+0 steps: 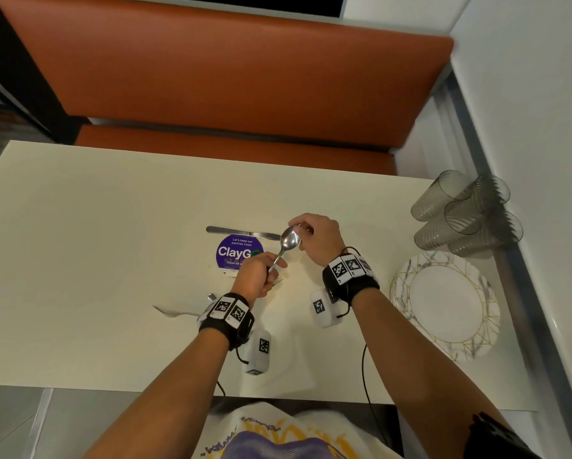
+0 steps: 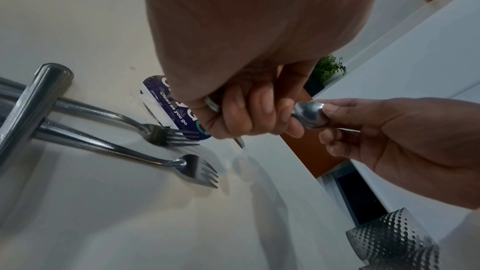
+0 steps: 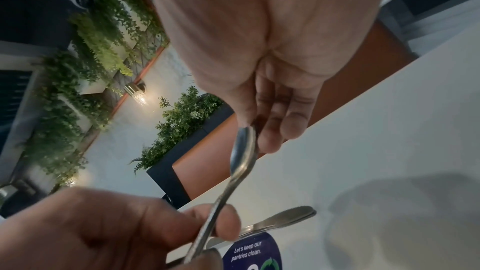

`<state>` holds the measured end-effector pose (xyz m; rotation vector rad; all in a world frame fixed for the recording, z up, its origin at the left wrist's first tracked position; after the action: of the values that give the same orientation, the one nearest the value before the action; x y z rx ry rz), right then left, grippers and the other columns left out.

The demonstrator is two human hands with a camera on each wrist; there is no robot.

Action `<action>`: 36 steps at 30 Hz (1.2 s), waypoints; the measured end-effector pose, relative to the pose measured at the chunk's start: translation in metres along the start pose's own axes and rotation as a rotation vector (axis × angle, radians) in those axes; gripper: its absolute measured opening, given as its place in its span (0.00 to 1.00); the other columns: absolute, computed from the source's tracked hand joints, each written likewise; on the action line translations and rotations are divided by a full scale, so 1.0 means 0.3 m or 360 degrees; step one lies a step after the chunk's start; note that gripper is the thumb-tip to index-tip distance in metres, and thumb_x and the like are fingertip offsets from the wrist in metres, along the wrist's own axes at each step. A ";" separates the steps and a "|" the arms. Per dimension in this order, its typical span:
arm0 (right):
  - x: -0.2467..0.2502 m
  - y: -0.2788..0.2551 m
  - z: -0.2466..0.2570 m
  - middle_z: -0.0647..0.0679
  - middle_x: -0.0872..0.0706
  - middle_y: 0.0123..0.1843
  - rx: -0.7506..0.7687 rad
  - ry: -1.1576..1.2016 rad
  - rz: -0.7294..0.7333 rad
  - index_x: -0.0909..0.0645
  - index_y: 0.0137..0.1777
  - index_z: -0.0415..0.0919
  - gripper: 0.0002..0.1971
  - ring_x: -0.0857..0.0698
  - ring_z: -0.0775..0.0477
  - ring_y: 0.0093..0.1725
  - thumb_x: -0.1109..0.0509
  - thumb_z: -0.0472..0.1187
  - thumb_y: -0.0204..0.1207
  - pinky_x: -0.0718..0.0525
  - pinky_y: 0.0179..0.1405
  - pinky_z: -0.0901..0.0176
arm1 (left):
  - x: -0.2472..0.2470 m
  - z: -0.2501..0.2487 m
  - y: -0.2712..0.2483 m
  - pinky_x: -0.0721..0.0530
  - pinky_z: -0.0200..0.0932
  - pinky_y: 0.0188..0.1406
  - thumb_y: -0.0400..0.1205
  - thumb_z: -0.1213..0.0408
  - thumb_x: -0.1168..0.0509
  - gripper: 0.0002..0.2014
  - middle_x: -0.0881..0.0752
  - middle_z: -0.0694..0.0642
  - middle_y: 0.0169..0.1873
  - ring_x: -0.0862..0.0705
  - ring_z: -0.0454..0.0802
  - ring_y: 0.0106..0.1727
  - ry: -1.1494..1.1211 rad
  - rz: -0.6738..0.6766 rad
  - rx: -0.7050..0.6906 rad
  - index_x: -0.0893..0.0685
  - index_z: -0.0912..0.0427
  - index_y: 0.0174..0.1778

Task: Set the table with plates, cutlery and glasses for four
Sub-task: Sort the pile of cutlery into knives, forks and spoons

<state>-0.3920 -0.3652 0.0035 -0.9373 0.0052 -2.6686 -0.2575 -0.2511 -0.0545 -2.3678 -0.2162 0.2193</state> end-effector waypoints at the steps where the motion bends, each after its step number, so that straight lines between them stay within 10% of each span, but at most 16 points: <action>1: -0.006 0.008 0.000 0.55 0.12 0.39 -0.0001 -0.0018 -0.0013 0.09 0.53 0.41 0.09 0.15 0.60 0.34 0.31 0.33 0.80 0.14 0.45 0.64 | 0.005 0.003 0.006 0.39 0.34 0.16 0.86 0.74 0.46 0.15 0.28 0.55 0.23 0.34 0.45 0.18 0.0015 -0.0006 0.0003 0.13 0.63 0.46; 9: -0.058 0.008 -0.057 0.53 0.09 0.42 -0.0415 0.0207 -0.0261 0.10 0.48 0.47 0.09 0.10 0.53 0.41 0.29 0.33 0.75 0.10 0.42 0.62 | 0.218 -0.034 0.033 0.11 0.42 0.44 0.81 0.70 0.30 0.11 0.11 0.49 0.41 0.11 0.49 0.42 0.0931 -0.0269 -0.0445 0.13 0.50 0.53; 13: -0.123 -0.030 -0.121 0.44 0.07 0.39 -0.0822 0.0517 -0.0245 0.12 0.51 0.43 0.09 0.08 0.48 0.33 0.31 0.32 0.77 0.08 0.34 0.58 | 0.349 -0.102 0.081 0.18 0.27 0.41 0.80 0.70 0.25 0.08 0.10 0.51 0.44 0.13 0.46 0.44 0.1139 -0.0426 -0.0661 0.12 0.53 0.50; 19: -0.252 -0.070 -0.153 0.38 0.07 0.36 -0.1101 0.0657 -0.0198 0.13 0.56 0.36 0.13 0.07 0.41 0.33 0.35 0.26 0.77 0.07 0.40 0.52 | 0.428 -0.147 0.178 0.13 0.56 0.55 0.79 0.71 0.23 0.07 0.14 0.64 0.53 0.14 0.61 0.53 0.1524 -0.0433 -0.0790 0.07 0.61 0.52; 26: -0.304 -0.055 -0.167 0.39 0.07 0.42 -0.1158 0.0470 -0.0224 0.13 0.56 0.38 0.10 0.09 0.51 0.29 0.31 0.30 0.80 0.19 0.22 0.72 | 0.439 -0.155 0.246 0.12 0.51 0.49 0.80 0.73 0.26 0.04 0.13 0.63 0.52 0.14 0.60 0.48 0.1574 -0.0429 -0.0774 0.11 0.65 0.49; 36: -0.319 -0.039 -0.198 0.45 0.08 0.36 -0.1157 0.0412 -0.0253 0.12 0.55 0.39 0.09 0.08 0.50 0.31 0.29 0.30 0.79 0.13 0.28 0.67 | 0.465 -0.117 0.292 0.23 0.40 0.51 0.83 0.71 0.27 0.07 0.15 0.63 0.57 0.20 0.51 0.50 0.1520 -0.0322 -0.0649 0.08 0.64 0.56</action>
<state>-0.3611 -0.3321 -0.1002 -0.7768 1.0543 -2.9533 -0.1060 -0.3066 -0.1035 -2.5314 -0.0303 -1.1220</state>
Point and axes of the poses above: each hand's wrist, its own y-axis towards the middle knuckle, its own x-axis out of the back of the hand, z = x × y, the point moved 7 cm from there along y, towards the middle knuckle
